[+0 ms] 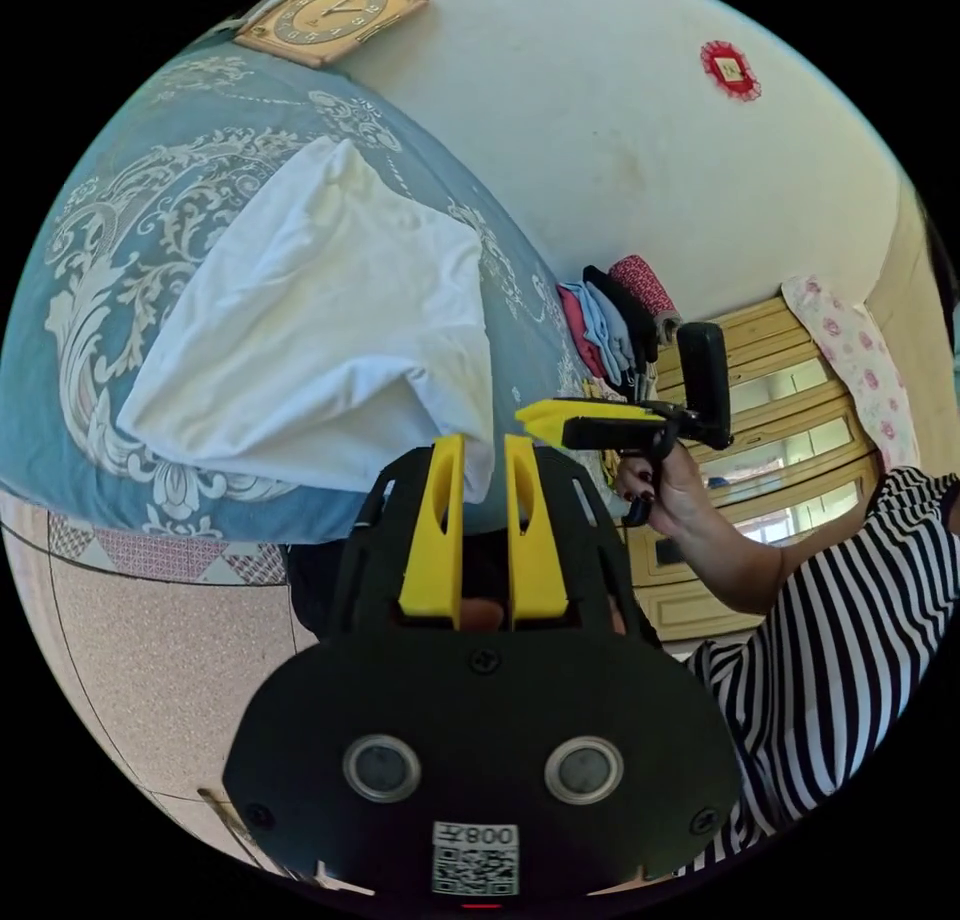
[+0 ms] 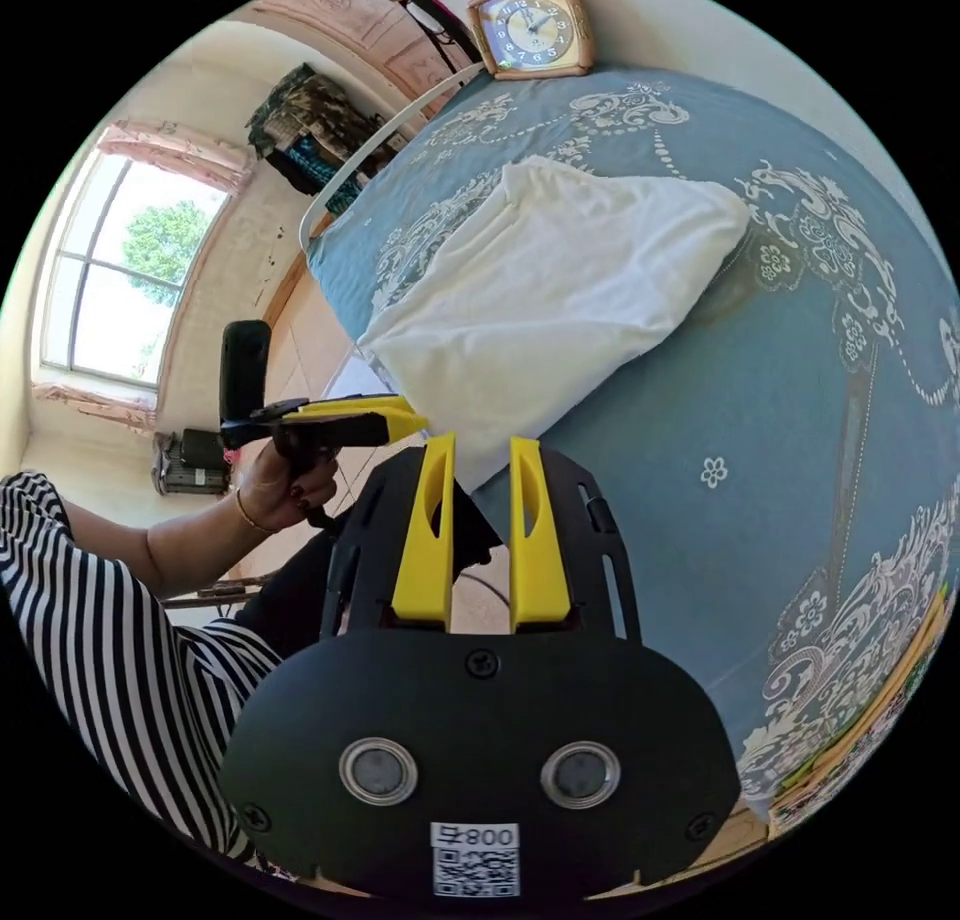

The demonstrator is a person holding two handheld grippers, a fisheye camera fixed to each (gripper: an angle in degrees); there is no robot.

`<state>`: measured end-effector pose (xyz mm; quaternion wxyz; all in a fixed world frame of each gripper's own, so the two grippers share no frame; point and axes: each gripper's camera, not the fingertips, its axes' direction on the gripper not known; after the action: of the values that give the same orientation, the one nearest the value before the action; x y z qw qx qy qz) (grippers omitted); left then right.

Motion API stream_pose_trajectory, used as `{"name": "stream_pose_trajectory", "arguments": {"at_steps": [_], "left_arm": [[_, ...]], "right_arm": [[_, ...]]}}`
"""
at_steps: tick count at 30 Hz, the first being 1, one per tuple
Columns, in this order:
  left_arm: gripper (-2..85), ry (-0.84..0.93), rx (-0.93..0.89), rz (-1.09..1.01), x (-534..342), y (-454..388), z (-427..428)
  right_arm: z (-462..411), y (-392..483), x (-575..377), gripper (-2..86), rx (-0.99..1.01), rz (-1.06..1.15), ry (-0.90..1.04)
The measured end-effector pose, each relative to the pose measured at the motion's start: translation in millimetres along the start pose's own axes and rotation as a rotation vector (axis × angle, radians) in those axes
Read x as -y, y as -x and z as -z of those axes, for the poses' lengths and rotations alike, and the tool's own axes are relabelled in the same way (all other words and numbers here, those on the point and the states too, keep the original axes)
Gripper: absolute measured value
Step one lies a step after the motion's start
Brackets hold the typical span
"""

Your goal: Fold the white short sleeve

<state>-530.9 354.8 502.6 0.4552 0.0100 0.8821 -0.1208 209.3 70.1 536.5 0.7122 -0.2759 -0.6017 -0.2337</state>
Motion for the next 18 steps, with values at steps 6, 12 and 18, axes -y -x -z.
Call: {"name": "stream_pose_trajectory", "arguments": {"at_steps": [6, 12, 18], "left_arm": [[3.4, 0.010, -0.062, 0.023, -6.5, -6.1, -19.4], [2.5, 0.031, -0.115, 0.039, -11.1, -10.0, -42.0], [2.0, 0.048, -0.133, 0.070, -18.7, -7.4, -66.9]], "right_arm": [[-45.3, 47.8, -34.2, 9.6, -0.193, 0.162, 0.017], [-76.3, 68.4, -51.3, 7.4, -0.380, 0.178, -0.034], [-95.1, 68.2, -63.0, 5.5, -0.410, 0.154, -0.022]]}}
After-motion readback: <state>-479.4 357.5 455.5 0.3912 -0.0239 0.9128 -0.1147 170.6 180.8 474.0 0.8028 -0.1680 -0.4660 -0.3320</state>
